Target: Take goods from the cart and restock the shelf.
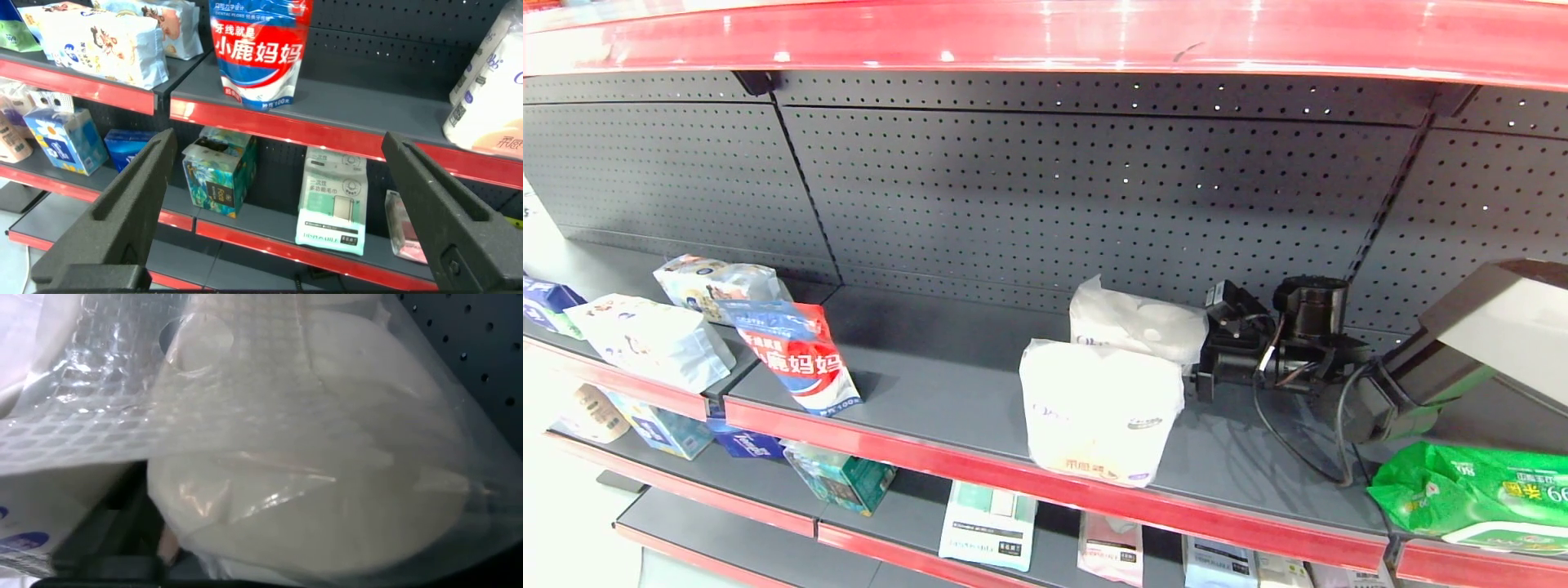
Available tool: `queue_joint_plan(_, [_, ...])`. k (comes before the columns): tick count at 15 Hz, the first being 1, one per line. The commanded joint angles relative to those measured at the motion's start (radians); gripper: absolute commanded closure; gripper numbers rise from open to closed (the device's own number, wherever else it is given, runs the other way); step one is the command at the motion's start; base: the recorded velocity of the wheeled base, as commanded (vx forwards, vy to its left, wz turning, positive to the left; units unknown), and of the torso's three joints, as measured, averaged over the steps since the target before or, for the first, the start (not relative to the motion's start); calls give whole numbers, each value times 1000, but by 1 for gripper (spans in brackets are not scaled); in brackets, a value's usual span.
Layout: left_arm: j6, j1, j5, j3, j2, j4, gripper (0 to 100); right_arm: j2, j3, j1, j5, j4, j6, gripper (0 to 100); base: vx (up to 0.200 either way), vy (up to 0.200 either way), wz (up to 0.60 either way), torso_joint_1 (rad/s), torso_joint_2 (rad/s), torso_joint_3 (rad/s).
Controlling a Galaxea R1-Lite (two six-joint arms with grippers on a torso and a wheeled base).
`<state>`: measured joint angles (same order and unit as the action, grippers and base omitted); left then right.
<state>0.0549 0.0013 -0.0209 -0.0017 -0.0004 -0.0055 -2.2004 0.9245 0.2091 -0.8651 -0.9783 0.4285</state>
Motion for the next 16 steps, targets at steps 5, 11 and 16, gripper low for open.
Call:
queue_joint_plan(5, [0, 0, -1, 0, 0, -1, 0, 31, -39, -4, 0, 0, -2, 0, 0, 0, 0, 0, 0, 0])
queue_joint_plan(11, [0, 0, -1, 0, 0, -1, 0, 73, -78, -19, 21, 7, -5, 0, 0, 0, 0, 0, 0, 0])
queue_joint_plan(16, [0, 0, -1, 0, 0, -1, 0, 114, -95, -47, 31, 44, -7, 0, 0, 0, 0, 0, 0, 0])
